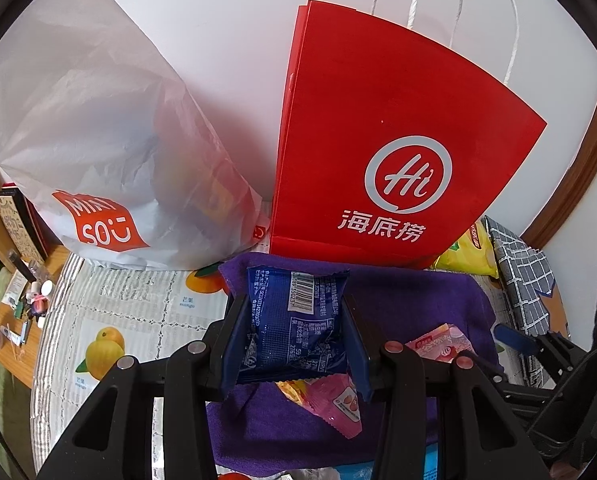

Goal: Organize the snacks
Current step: 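Lower the panda bag onto the towel and open the right tool while the left tool holds the blue packet, then lower the blue packet onto the purple towel and open the left tool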

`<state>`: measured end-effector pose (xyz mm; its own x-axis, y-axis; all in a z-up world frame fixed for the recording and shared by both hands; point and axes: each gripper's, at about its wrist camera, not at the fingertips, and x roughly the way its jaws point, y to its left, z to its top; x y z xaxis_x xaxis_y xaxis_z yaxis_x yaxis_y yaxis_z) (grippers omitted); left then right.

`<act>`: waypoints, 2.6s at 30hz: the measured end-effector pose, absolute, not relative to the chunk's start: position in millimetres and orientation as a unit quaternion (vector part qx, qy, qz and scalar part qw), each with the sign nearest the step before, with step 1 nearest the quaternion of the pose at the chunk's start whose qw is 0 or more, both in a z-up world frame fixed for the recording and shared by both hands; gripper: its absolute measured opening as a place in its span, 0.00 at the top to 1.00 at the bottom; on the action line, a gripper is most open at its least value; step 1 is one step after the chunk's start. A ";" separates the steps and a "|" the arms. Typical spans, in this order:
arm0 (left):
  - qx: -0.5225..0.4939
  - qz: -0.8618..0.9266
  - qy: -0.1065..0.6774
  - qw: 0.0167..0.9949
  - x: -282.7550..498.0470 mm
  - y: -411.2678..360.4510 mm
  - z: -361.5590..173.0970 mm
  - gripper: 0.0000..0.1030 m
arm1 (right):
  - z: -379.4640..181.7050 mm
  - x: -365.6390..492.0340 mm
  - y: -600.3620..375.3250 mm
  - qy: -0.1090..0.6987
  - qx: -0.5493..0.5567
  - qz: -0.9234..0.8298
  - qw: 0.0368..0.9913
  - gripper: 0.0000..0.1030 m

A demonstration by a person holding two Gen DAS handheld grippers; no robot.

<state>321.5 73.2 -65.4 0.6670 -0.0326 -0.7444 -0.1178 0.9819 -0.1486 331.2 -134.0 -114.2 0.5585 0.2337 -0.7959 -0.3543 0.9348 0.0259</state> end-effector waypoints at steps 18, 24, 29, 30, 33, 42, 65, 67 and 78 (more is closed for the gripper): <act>-0.086 0.020 0.408 0.909 321.6 68.1 -66.5 0.59 | -104.1 331.2 -139.4 0.426 -0.057 0.156 0.889 0.38; -0.085 0.019 0.409 0.908 321.5 68.2 -66.2 0.59 | -103.7 330.9 -139.6 0.426 -0.059 0.156 0.889 0.38; -0.082 0.017 0.410 0.908 321.7 67.4 -66.4 0.59 | -102.5 329.5 -138.5 0.422 -0.066 0.151 0.891 0.38; -0.082 0.017 0.410 0.908 321.5 67.2 -66.3 0.59 | -102.4 329.4 -138.6 0.422 -0.067 0.151 0.891 0.38; -0.080 0.016 0.410 0.909 321.4 66.8 -66.0 0.59 | -102.3 329.7 -138.6 0.422 -0.066 0.148 0.892 0.38; -0.080 0.016 0.410 0.908 321.0 66.5 -66.0 0.58 | -98.7 329.1 -142.4 0.418 -0.059 0.141 0.896 0.38; -0.066 0.014 0.420 0.905 318.0 59.3 -68.8 0.58 | -65.9 317.6 -179.6 0.368 -0.038 0.094 0.924 0.38; -0.067 0.014 0.427 0.902 315.0 60.0 -71.4 0.58 | -62.4 316.4 -186.2 0.364 -0.032 0.089 0.927 0.38; -0.076 0.014 0.489 0.869 297.7 65.7 -114.2 0.57 | -58.3 312.2 -182.8 0.363 -0.029 0.098 0.926 0.38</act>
